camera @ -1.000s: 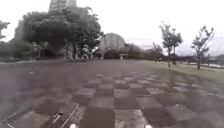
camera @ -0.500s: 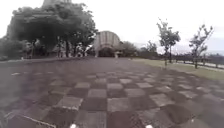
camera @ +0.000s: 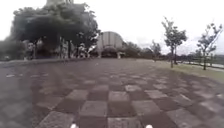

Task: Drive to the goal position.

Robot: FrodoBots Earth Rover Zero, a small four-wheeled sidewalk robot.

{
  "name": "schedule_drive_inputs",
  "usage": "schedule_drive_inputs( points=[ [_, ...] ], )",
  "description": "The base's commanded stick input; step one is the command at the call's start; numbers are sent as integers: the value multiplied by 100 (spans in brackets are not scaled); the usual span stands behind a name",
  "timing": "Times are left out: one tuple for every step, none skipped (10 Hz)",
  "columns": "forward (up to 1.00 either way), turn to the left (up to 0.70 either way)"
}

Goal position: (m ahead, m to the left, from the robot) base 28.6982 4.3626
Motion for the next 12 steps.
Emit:
schedule_drive_inputs(
  points=[
    [98,0],
    [98,0],
    [98,0],
    [98,0],
    [98,0],
    [98,0],
    [98,0],
    [98,0],
    [98,0],
    [98,-3],
    [98,-11],
    [98,-28]
  ],
)
